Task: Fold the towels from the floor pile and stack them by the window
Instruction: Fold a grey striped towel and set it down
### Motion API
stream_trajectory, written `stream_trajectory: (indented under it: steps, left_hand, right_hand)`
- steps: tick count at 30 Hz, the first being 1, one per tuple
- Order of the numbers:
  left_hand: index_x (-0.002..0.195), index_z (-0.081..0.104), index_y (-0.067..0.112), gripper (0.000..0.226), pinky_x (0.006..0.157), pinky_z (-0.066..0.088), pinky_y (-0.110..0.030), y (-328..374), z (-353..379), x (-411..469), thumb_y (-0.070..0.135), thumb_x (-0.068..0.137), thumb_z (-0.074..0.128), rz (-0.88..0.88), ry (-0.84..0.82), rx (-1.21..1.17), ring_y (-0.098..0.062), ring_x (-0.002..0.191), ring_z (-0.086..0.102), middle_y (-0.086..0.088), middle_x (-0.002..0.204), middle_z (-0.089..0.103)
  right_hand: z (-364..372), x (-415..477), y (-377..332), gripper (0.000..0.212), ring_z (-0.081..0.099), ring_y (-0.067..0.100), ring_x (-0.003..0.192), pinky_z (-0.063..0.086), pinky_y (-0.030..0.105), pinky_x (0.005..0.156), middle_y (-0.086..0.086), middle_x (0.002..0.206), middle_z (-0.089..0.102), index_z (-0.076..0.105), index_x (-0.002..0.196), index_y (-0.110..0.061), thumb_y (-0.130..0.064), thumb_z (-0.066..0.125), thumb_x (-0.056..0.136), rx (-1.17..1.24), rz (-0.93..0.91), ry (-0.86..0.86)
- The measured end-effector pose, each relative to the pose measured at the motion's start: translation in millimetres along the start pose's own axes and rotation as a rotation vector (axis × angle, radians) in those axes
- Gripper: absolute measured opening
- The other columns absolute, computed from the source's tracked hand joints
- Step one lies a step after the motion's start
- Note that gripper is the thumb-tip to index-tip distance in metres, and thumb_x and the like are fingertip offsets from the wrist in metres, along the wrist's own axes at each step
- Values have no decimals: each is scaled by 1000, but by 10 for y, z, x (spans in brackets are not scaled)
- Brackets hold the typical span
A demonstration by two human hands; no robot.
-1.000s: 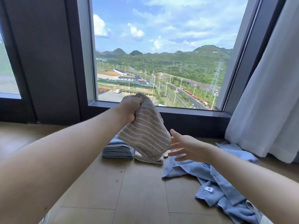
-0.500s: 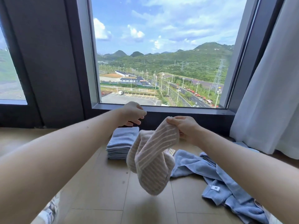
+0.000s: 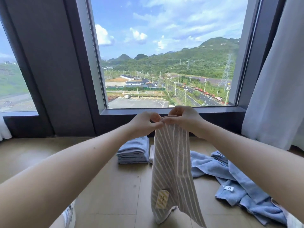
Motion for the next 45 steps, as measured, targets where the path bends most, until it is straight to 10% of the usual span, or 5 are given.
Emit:
stream_trajectory:
  steps: [7,18,28,39,45]
  left_hand:
    - [79,60,25,12,74,45,-29,-207,110,15,25,91,59,-114,147,-303,-14,75,53,2,77,60]
    - [87,61,6,20,63,37,-25,-95,192,-81,25,90,58,-8,132,-60,-15,68,50,-9,75,60]
    - [95,62,10,22,68,41,-30,-367,-188,-80,23,97,45,-237,480,-219,-22,78,54,-9,87,62]
    - [125,50,27,44,69,46,-18,-122,127,-152,19,85,66,-92,96,-126,-10,74,53,1,84,56]
    - [103,64,13,18,77,51,-36,-97,224,-128,21,87,63,-51,172,25,-16,76,53,3,73,54]
  right_hand:
    - [51,-128,270,11,57,5,59,47,14,54,-2,67,61,63,75,-14,-7,68,83,109,210,-249]
    - [155,-48,107,24,55,14,77,45,24,67,3,86,61,51,83,-18,-19,74,74,-218,-25,4]
    - [-167,-170,347,9,57,10,72,47,23,72,-3,74,62,67,82,-13,-22,69,84,-131,241,-359]
    - [108,-39,102,19,52,2,74,37,12,60,-3,95,63,69,105,-20,-27,58,92,-343,-26,-75]
    - [217,-31,66,6,61,11,81,43,13,60,-4,88,67,69,89,-18,-21,65,87,-178,2,-68]
Point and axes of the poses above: each hand's wrist, its own x-axis towards the middle knuckle, its own z-axis out of the palm, y = z × x, the point moved 1 cm from there along x, towards the middle knuckle
